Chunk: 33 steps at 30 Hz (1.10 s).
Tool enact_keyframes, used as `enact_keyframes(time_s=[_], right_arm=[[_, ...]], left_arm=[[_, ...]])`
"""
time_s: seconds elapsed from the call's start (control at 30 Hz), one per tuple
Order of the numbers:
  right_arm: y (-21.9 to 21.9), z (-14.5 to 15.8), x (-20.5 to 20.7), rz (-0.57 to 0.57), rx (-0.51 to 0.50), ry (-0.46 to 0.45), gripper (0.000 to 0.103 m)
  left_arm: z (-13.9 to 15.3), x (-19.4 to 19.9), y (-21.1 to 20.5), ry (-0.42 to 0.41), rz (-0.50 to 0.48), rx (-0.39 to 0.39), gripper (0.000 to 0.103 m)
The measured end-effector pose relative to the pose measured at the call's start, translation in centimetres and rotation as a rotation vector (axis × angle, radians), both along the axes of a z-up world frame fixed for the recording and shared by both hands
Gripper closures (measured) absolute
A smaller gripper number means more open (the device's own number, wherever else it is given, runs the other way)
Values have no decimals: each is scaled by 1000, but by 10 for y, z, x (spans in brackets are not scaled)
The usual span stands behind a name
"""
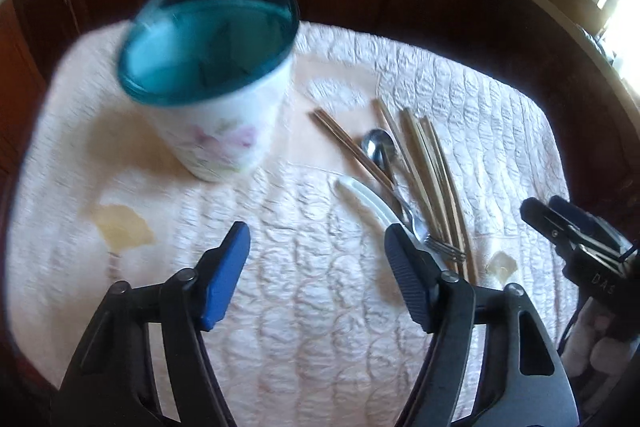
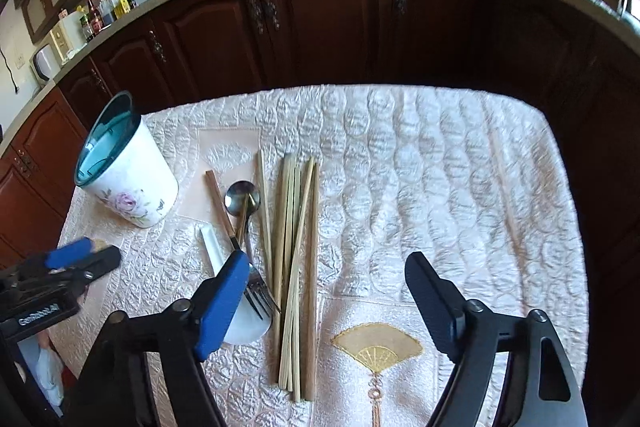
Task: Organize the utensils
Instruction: 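Grasp the white ceramic spoon with the left tool while the right tool grasps a wooden chopstick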
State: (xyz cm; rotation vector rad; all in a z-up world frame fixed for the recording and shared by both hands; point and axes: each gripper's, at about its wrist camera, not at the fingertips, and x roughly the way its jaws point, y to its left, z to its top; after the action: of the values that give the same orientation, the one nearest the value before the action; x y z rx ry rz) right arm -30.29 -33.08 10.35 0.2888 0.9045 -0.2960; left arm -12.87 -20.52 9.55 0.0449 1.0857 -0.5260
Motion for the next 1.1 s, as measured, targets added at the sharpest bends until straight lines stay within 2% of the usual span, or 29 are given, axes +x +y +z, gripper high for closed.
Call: enact_keyframes(time_s=[0.07, 0.13, 0.37, 0.43, 0.53, 0.6, 0.67, 0.77, 0.83, 0.9, 0.97, 1.1], right_arm=[[-3, -6, 6, 17, 13, 4, 37], [-5, -9, 13, 41, 33, 12, 42], [-10, -17, 28, 66, 55, 26, 43], [-12, -21, 29, 64, 64, 32, 43], [-16, -24, 31, 63, 81, 34, 43], [-17, -25, 34, 67, 87, 35, 43], [-18, -25, 38, 77, 90, 37, 43], [-14, -26, 49, 111, 93, 41, 44], [-9, -25, 58, 141, 99, 38, 52], [-3, -24, 70, 181, 128, 31, 58], [6, -26, 85, 231, 155, 29, 66], [29, -36, 119, 333, 157, 63, 66]], left_arm=[[-8, 5, -7, 34, 0, -19, 41], [-16, 11, -17, 59, 2, -21, 41], [-41, 29, -41, 111, 22, -14, 44], [-49, 33, -49, 130, 18, -2, 55], [-59, 39, -58, 170, 17, -8, 61], [-62, 41, -61, 176, 20, -17, 70], [-62, 43, -63, 178, 12, -28, 75], [-60, 43, -59, 191, -2, -56, 82], [-57, 40, -52, 194, -15, -53, 85], [-53, 35, -43, 184, -32, -36, 92], [-50, 30, -32, 168, -36, -15, 93], [-46, 30, -7, 180, -19, -33, 93]])
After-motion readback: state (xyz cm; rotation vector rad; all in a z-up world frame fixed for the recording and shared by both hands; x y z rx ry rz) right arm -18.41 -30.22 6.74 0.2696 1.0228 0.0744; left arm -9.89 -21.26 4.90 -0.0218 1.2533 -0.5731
